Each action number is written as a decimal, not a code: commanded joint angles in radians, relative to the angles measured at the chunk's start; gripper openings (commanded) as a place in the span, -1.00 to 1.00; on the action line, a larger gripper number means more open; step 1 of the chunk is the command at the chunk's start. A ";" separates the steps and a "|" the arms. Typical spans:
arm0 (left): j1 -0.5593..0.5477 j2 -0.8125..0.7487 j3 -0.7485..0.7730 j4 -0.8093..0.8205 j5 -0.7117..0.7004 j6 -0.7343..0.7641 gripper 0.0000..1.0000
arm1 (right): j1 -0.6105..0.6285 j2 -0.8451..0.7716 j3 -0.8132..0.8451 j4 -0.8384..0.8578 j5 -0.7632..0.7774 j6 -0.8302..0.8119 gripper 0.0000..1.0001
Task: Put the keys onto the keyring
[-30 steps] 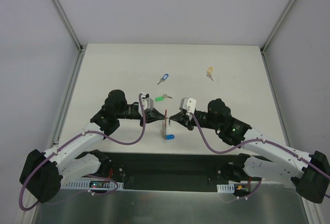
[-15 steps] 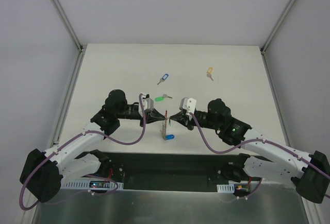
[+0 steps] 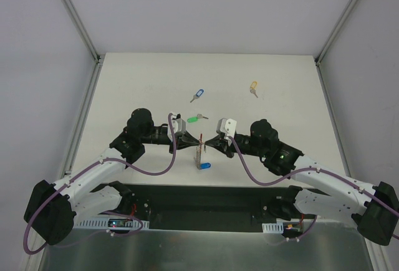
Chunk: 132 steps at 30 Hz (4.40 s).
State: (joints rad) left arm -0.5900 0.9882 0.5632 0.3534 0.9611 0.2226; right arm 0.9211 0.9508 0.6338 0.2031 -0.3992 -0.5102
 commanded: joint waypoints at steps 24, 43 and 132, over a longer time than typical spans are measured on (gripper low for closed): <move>-0.007 -0.006 0.035 0.018 0.037 0.037 -1.00 | 0.005 -0.023 0.035 0.024 -0.033 0.015 -0.98; -0.008 -0.005 0.035 0.016 0.070 0.047 -1.00 | 0.001 -0.001 0.041 0.025 -0.018 0.015 -0.98; -0.005 -0.002 0.038 -0.036 0.087 0.130 -1.00 | -0.011 -0.020 -0.016 0.038 -0.069 0.047 -0.98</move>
State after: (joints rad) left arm -0.5900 0.9947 0.5636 0.2913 1.0176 0.3408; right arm 0.9131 0.9581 0.6163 0.1963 -0.4358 -0.4725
